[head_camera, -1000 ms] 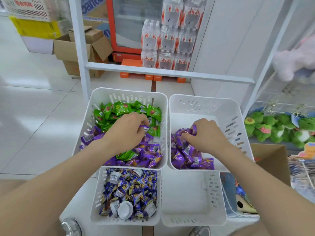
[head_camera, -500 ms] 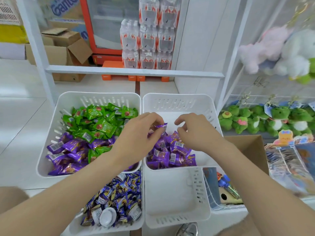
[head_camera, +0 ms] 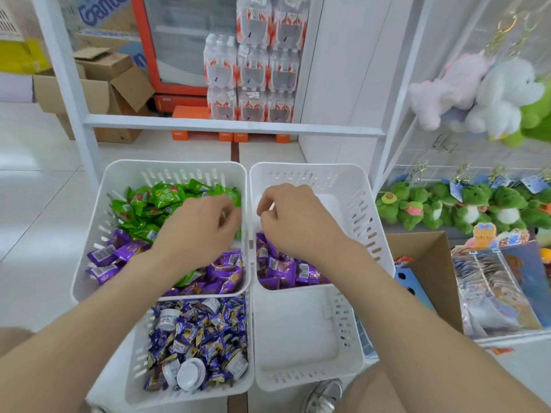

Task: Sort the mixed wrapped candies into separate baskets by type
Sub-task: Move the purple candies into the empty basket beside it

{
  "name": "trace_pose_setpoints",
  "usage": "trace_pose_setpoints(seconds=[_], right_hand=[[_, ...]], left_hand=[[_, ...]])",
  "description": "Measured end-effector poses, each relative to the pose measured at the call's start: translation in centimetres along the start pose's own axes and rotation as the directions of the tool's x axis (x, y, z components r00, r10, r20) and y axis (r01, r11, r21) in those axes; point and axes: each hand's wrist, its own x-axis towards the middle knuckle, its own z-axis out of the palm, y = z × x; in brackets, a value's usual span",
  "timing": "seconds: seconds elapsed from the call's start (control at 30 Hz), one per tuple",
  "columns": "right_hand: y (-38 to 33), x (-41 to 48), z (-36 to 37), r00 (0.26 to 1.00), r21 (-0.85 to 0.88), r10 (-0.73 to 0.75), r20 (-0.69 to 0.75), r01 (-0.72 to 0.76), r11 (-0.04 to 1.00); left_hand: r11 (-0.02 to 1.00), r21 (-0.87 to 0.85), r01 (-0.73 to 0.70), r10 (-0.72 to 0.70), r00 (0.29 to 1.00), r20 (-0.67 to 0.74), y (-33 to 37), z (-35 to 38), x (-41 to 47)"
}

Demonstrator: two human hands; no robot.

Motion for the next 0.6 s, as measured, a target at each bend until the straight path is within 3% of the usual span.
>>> trace_pose_setpoints(seconds=[0.1,0.17,0.27,0.37,0.5,0.6], right_hand=[[-1.7,0.0,0.9,0.996,0.035,-0.063,0.066,0.060,0.998],[-2.4,0.3,2.0,0.972,0.001,-0.145,0.182,0.148,0.989],[-3.0,1.3,4.7,0.882,-0.149,-0.212,0.421,0.298,0.943],[-3.5,2.3,7.8,0.822,-0.273,-0.225,0.524,0.412,0.869],[-4.4,3.4,10.2,0.777,-0.359,-0.148,0.612,0.440,0.823],[-4.7,3.7,11.9,0.763,-0.453,-0.079,0.642,0.460,0.764]], left_hand=[[0.968,0.242,0.065,-0.119,0.969,0.217,-3.1,-2.0,-1.4],[0.935,0.349,0.064,-0.143,0.968,0.205,-4.7,-3.4,-2.1],[0.893,0.446,0.067,-0.165,0.969,0.185,-6.2,-5.0,-3.3],[0.854,0.519,0.021,-0.191,0.941,0.278,-7.7,-4.9,-4.5],[0.898,0.405,-0.171,-0.045,0.880,0.473,-8.7,-3.2,-4.2],[0.851,0.388,-0.354,0.093,0.829,0.552,-9.2,-2.0,-3.2]])
